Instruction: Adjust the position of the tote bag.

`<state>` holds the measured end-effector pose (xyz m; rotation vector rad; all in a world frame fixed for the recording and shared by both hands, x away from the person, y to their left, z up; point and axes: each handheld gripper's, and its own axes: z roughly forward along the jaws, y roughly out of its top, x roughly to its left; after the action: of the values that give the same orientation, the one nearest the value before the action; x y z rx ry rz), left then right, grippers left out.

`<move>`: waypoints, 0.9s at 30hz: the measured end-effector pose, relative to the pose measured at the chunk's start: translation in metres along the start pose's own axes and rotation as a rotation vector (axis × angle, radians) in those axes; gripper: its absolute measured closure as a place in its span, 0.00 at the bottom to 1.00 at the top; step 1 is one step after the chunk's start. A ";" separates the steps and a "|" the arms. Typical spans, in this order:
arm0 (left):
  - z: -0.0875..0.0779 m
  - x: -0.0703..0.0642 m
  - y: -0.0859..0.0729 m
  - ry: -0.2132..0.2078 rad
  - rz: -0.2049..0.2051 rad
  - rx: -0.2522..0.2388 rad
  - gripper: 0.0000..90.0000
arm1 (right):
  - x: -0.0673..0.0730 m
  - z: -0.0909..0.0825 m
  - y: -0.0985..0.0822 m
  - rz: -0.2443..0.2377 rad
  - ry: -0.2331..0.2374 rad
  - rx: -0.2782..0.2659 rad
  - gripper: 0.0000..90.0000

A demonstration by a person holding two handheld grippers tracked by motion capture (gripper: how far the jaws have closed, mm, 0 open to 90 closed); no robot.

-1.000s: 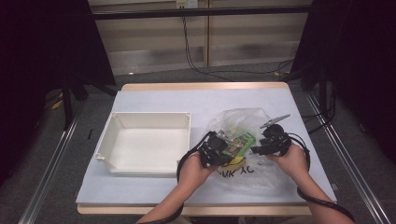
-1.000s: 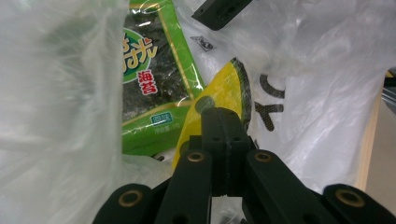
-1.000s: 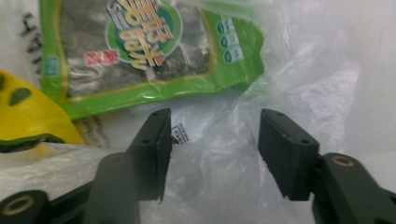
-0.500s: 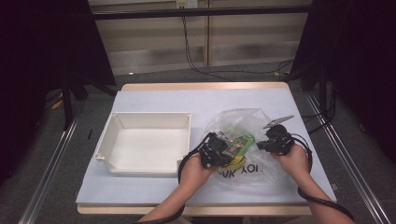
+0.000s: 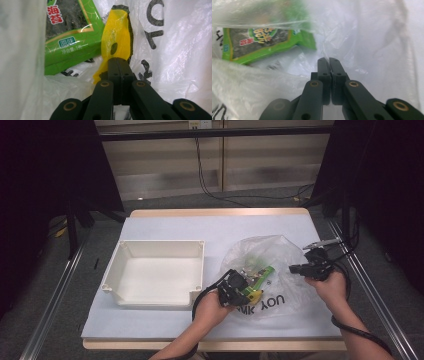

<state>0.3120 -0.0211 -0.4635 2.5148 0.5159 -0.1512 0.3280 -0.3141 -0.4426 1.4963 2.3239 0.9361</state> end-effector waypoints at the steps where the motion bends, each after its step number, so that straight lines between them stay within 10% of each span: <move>1: 0.000 -0.001 0.000 0.000 -0.007 -0.001 1.00 | -0.002 -0.001 -0.001 0.004 -0.002 -0.004 0.98; 13: -0.001 -0.004 -0.001 -0.010 0.004 0.017 1.00 | -0.025 0.001 -0.016 0.048 -0.035 -0.001 0.98; 27: 0.000 -0.004 0.000 -0.010 -0.021 -0.005 1.00 | -0.002 -0.013 -0.003 -0.007 -0.037 -0.015 0.77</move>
<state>0.3081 -0.0230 -0.4627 2.5029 0.5376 -0.1701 0.3200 -0.3222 -0.4346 1.4865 2.2894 0.9147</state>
